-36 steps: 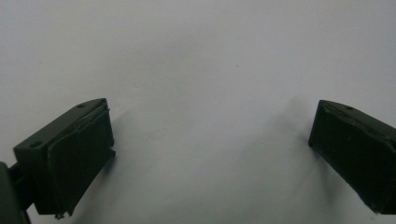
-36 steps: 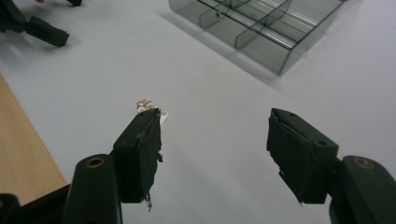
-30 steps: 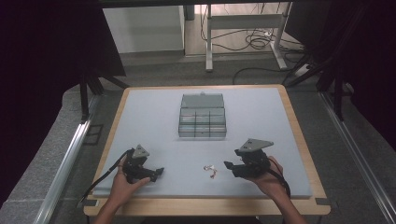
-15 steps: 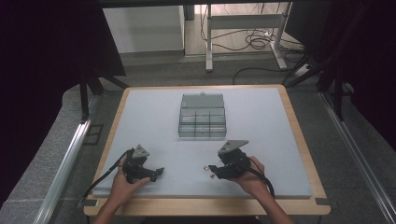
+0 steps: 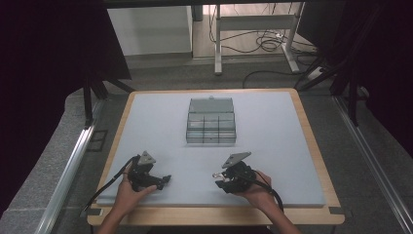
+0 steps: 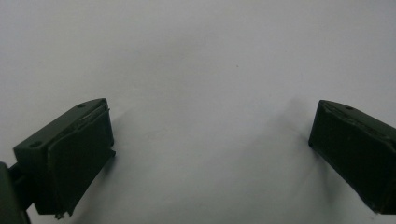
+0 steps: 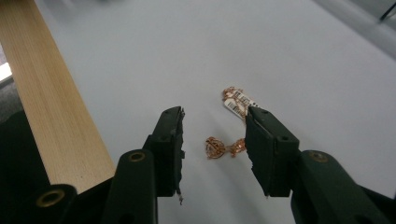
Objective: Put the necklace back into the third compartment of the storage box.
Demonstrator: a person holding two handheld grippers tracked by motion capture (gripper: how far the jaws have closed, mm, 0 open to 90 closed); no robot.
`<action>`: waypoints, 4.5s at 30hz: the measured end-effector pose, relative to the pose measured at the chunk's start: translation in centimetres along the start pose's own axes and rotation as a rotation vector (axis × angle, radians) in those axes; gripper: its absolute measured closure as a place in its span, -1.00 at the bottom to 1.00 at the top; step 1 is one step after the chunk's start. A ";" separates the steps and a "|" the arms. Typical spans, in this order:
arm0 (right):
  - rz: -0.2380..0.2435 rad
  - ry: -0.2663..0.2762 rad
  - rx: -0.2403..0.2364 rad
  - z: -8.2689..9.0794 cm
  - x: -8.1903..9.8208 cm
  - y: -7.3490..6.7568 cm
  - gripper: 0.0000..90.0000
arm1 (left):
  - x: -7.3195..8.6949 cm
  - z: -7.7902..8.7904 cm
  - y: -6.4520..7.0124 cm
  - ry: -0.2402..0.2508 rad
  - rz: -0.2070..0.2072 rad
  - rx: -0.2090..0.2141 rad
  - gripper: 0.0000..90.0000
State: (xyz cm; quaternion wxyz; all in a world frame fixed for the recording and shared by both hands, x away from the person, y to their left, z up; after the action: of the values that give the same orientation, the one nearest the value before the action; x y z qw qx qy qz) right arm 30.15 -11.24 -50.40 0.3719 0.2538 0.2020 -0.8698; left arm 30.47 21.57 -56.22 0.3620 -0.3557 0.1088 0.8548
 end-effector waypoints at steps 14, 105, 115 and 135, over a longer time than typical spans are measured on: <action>0.029 -0.081 -0.002 -2.2 0.2 0.1 0.46 | 0.0 0.0 0.0 0.000 0.000 0.001 -1.00; 0.015 -0.001 -0.018 1.9 -2.4 -0.4 0.96 | 0.0 0.0 0.0 -0.001 0.001 0.001 -1.00; -0.003 0.075 -0.038 4.8 -4.6 0.1 0.96 | 0.0 0.0 0.0 -0.003 -0.001 0.002 -1.00; 0.016 0.231 -0.014 12.9 -11.2 -0.2 0.97 | 0.0 0.0 0.0 -0.004 -0.001 0.003 -1.00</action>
State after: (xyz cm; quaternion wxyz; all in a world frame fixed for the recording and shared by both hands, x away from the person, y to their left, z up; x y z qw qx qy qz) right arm 32.86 -11.99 -33.54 0.3551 0.3512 0.2474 -0.8303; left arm 30.47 21.59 -56.19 0.3630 -0.3537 0.1091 0.8551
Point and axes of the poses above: each handheld gripper's, and its own axes: z roughly backward along the jaws, x roughly out of its underside, y roughly to its right, the point moved 1 cm from there along -z, roughly forward along the jaws, and after that the axes turned 11 degrees about -z, right-handed, at the moved point
